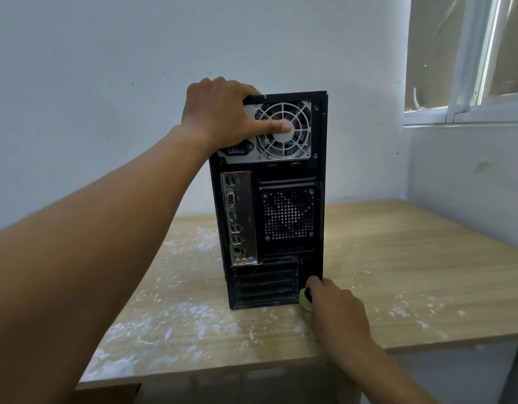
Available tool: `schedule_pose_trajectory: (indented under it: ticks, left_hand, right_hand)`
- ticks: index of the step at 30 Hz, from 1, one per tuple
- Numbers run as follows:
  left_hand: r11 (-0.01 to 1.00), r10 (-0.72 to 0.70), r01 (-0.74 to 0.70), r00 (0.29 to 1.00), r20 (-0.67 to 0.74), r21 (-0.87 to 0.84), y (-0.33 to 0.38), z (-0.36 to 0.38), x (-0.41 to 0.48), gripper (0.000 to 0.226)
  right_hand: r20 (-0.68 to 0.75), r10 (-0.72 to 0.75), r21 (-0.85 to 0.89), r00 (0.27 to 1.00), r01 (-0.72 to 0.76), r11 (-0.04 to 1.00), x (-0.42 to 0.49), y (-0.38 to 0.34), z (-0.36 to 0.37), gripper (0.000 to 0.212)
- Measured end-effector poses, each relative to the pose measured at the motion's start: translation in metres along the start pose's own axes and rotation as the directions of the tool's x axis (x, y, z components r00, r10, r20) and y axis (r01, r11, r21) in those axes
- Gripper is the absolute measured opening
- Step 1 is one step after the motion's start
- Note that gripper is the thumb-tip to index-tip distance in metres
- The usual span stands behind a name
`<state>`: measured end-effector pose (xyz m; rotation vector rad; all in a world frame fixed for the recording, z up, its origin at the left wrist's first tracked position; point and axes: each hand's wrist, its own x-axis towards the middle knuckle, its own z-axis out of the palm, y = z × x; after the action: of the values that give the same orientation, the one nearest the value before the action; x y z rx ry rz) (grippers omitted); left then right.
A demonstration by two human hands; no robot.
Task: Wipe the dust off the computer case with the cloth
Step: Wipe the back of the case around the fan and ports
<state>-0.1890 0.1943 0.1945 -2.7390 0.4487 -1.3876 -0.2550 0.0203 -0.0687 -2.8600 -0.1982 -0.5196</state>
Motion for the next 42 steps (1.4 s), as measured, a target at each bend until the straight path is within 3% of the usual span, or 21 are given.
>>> schedule_pose_trajectory:
  ticks: [4, 10, 14, 18, 26, 32, 39, 42]
  left_hand:
    - [1.000, 0.001, -0.001, 1.000, 0.006, -0.007, 0.000, 0.000, 0.000, 0.106]
    - [1.000, 0.003, -0.003, 1.000, -0.002, -0.016, 0.000, 0.001, -0.001, 0.102]
    - [1.000, 0.007, -0.007, 1.000, -0.006, -0.026, 0.000, 0.000, -0.001, 0.100]
    - [1.000, 0.003, -0.003, 1.000, -0.006, -0.023, 0.001, 0.000, -0.001, 0.100]
    - [1.000, -0.011, 0.011, 1.000, 0.016, -0.016, 0.000, 0.000, 0.000, 0.107]
    - [1.000, -0.006, 0.006, 1.000, 0.008, -0.014, -0.002, 0.001, 0.001, 0.108]
    - [1.000, -0.009, 0.009, 1.000, -0.002, 0.002, -0.003, 0.003, 0.002, 0.114]
    - [1.000, -0.004, 0.003, 1.000, -0.003, -0.009, -0.003, 0.003, 0.002, 0.109]
  right_hand:
    - [-0.006, -0.006, 0.122, 1.000, 0.007, 0.993, 0.002, 0.009, -0.002, 0.031]
    - [-0.101, 0.143, 0.412, 0.985, -0.089, 0.907, 0.007, 0.012, -0.006, 0.021]
    - [-0.089, 0.186, 0.501, 0.978, -0.118, 0.857, 0.012, 0.013, -0.012, 0.015]
    - [-0.193, 0.219, 0.588, 0.956, -0.065, 0.806, 0.025, 0.005, -0.036, 0.011]
    - [-0.291, 0.129, 0.558, 0.948, 0.059, 0.828, 0.015, 0.005, -0.022, 0.013]
    - [-0.290, 0.173, 0.570, 0.941, 0.024, 0.821, 0.012, 0.008, -0.011, 0.015]
    - [-0.184, 0.236, 0.642, 0.954, -0.065, 0.764, 0.005, 0.014, 0.000, 0.014]
    - [-0.165, 0.299, 0.791, 0.940, -0.055, 0.610, 0.004, 0.013, 0.000, 0.010]
